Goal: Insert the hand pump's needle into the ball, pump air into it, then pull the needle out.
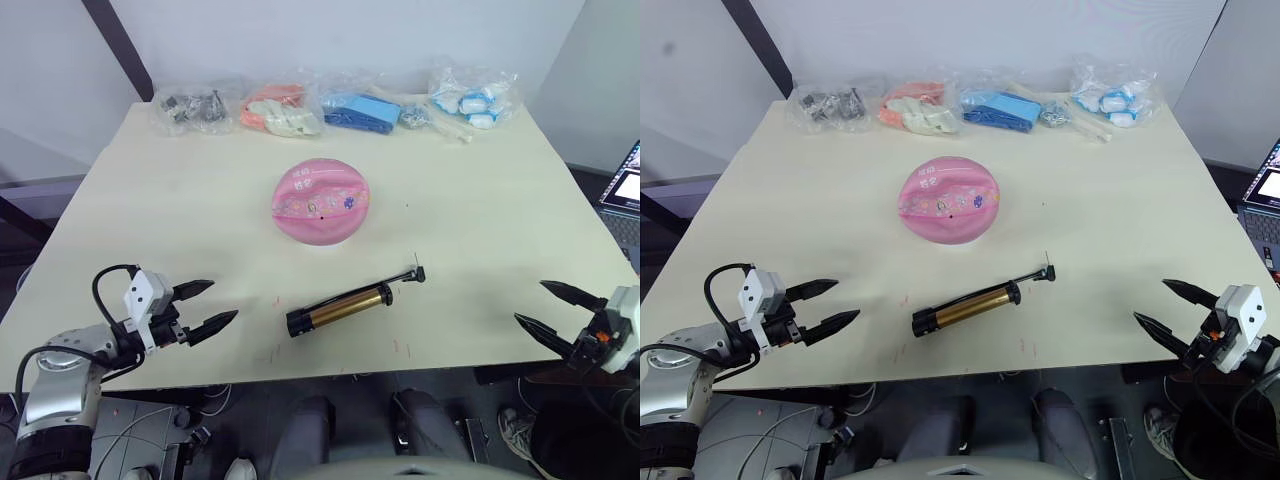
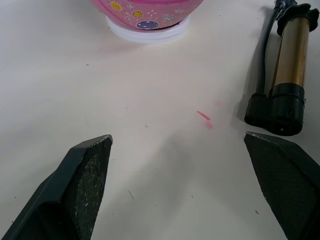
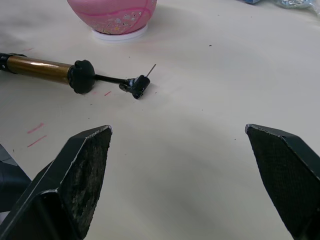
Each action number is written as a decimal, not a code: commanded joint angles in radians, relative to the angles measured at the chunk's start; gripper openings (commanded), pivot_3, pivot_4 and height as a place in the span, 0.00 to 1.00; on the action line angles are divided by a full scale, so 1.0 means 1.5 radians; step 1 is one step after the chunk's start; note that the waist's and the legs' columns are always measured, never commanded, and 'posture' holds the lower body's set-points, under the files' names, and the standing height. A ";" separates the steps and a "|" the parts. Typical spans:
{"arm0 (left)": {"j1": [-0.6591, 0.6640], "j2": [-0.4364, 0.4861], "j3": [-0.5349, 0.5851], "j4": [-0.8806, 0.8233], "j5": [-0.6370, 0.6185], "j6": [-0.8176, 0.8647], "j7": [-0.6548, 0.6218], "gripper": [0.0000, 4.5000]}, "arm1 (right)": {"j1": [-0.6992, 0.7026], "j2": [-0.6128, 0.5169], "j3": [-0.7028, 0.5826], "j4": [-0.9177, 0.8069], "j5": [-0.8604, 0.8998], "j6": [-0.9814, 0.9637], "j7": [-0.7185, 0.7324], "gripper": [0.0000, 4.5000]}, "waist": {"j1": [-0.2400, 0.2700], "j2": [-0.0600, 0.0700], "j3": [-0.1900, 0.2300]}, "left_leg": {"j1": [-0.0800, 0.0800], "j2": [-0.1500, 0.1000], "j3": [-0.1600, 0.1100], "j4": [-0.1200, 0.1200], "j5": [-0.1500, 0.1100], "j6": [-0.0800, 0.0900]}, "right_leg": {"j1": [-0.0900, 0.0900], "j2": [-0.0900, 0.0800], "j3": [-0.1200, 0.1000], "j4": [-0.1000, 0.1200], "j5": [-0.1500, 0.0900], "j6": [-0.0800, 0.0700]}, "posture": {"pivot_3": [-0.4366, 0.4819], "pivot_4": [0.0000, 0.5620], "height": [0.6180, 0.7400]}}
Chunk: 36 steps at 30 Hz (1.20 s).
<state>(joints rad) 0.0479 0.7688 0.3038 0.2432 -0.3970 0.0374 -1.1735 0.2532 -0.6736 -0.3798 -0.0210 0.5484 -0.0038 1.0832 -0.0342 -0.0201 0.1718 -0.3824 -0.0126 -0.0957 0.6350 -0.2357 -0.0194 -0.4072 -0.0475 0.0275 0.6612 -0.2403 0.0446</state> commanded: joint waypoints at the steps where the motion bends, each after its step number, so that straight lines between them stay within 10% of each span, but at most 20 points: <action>1: 0.002 0.005 0.016 -0.027 -0.017 0.003 0.001 0.99 | -0.001 -0.007 -0.012 -0.013 0.006 -0.008 0.012 1.00 | 0.000 0.000 0.000 | 0.000 0.000 0.000 0.000 0.000 0.000 | 0.000 0.000 0.000 0.000 0.000 0.000 | 0.48 0.27 1.00; 17: -0.047 0.002 -0.011 -0.069 -0.038 0.050 0.004 0.99 | -0.008 -0.005 -0.003 -0.088 0.025 0.002 0.040 1.00 | 0.001 0.000 0.000 | 0.000 0.000 0.000 0.000 0.000 0.000 | 0.000 0.000 0.000 0.000 0.000 0.000 | 0.48 0.27 1.00; 36: -0.261 -0.037 -0.249 -0.138 0.072 0.159 0.028 0.99 | 0.001 0.023 0.005 -0.164 0.057 0.010 0.046 1.00 | 0.003 0.000 0.000 | 0.000 -0.001 0.000 0.000 0.000 0.000 | 0.001 0.000 0.000 0.000 0.000 0.000 | 0.48 0.27 1.00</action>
<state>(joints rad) -0.3204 0.7146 -0.0555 0.0510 -0.3118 0.2771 -1.1466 0.2573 -0.6423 -0.3526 -0.2523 0.6257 0.0332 1.1491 -0.0301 -0.0207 0.1721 -0.3822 -0.0138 -0.0956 0.6354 -0.2358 -0.0191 -0.4064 -0.0472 0.0278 0.6612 -0.2401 0.0449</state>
